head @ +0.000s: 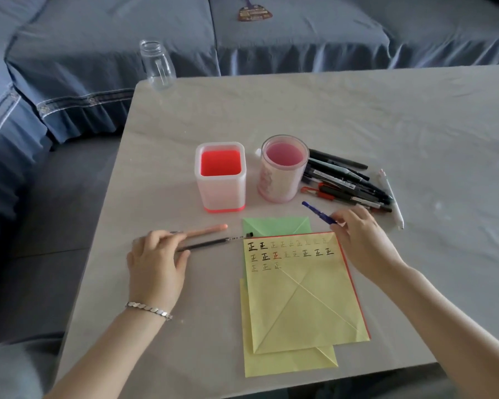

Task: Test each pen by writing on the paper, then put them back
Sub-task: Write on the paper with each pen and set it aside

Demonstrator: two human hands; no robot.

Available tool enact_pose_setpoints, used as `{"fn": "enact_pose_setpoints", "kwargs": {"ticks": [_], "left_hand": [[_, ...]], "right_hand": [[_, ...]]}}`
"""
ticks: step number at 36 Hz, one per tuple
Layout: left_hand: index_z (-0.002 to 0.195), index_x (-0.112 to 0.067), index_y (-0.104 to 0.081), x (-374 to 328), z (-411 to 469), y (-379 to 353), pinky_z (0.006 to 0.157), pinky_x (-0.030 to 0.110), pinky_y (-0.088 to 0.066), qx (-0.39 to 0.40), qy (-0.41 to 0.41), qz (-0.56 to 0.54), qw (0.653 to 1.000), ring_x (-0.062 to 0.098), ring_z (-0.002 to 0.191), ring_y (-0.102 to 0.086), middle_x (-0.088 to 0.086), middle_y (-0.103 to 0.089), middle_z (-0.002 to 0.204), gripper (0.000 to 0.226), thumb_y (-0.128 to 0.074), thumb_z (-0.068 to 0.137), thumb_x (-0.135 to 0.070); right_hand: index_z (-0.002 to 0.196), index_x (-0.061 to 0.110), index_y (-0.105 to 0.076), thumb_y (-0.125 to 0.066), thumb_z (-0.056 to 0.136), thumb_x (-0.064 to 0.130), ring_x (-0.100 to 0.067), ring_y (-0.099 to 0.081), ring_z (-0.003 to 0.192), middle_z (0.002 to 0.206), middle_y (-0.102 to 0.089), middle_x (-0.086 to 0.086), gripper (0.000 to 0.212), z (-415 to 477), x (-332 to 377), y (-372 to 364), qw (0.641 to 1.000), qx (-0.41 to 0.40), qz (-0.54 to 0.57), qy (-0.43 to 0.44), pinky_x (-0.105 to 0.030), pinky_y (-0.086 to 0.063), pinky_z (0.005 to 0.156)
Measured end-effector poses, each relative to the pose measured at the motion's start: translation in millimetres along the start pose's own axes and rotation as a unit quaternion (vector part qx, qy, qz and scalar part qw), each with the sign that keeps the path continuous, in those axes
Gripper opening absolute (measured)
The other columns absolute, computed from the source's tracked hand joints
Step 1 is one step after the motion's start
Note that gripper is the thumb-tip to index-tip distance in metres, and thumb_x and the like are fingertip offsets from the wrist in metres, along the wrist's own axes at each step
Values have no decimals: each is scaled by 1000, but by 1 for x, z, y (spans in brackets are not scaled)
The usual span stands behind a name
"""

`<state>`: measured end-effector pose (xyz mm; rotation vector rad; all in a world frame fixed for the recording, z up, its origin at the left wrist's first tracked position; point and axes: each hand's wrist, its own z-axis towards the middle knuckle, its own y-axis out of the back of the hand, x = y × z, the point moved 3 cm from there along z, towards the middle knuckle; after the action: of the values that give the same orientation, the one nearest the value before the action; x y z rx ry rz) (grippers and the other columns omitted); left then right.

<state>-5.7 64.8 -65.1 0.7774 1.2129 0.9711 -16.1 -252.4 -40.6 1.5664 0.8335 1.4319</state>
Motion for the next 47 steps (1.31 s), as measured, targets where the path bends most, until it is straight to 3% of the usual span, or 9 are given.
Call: {"fn": "enact_pose_setpoints", "kwargs": {"ticks": [4,9,13,18,23,30,39,44,47], "left_hand": [[111,-8,-60,-37,-7,8,89,42,-39,-23,-123,-75,989,26,102,-48,10,-59,106,38,-60,77,-25],[127,-16,-45,-93,-24,9,102,31,-30,82,-296,-144,941,15,120,-44,2,-54,128,45,-45,89,-39],[107,-20,-59,-108,-31,-1,82,21,-34,111,-330,-131,928,9,90,-53,-6,-65,99,29,-45,88,-35],[94,-21,-62,-104,-34,3,60,15,-42,162,-266,-164,936,3,69,-53,-15,-60,78,28,-42,89,-40],[99,-21,-59,-105,-42,7,60,16,-40,229,-151,-295,915,6,68,-51,-12,-53,69,13,-49,93,-28],[89,-31,-58,-119,-52,10,63,16,-44,293,-190,-362,864,7,67,-56,-13,-63,78,16,-45,92,-22],[92,-16,-61,-114,-50,14,48,10,-28,276,-198,-333,880,5,42,-40,-25,-50,52,16,-46,95,-23],[94,-20,-61,-111,-50,12,46,13,-27,272,-185,-331,884,8,41,-38,-15,-45,46,29,-44,92,-44],[78,-23,-50,-104,-45,4,46,17,-30,252,-128,-274,920,7,43,-40,-9,-38,47,41,-37,78,-61]], "right_hand": [[109,17,-59,-50,94,21,-13,-49,86,95,-56,6,18,-25,26,8,995,77,28,59,-25,-36,72],[103,32,-63,-52,92,30,2,-50,64,79,-57,19,15,-47,58,14,974,191,89,86,-15,-40,59],[86,44,-62,-59,87,29,4,-48,60,70,-61,20,15,-52,66,17,954,244,163,60,-13,-40,58],[97,28,-66,-69,80,20,-9,-57,58,84,-72,-2,18,-54,57,38,898,301,320,10,-20,-47,56],[83,10,-71,-78,61,43,-15,-49,50,62,-62,-8,41,-59,56,38,807,183,556,-75,-18,-41,44],[65,10,-49,-56,88,29,-7,-38,37,40,-48,4,31,-76,83,-2,899,107,417,-77,-12,-35,46],[60,10,-32,-51,92,10,-13,-30,35,37,-39,-2,37,-74,84,-11,861,86,491,-99,-16,-30,40],[60,10,-33,-49,91,4,-13,-30,34,36,-39,1,36,-71,82,-8,868,84,488,-36,-17,-30,40],[60,8,-37,-50,91,4,-11,-31,32,37,-38,-1,34,-67,70,-4,853,4,517,-67,-16,-28,38]]}}
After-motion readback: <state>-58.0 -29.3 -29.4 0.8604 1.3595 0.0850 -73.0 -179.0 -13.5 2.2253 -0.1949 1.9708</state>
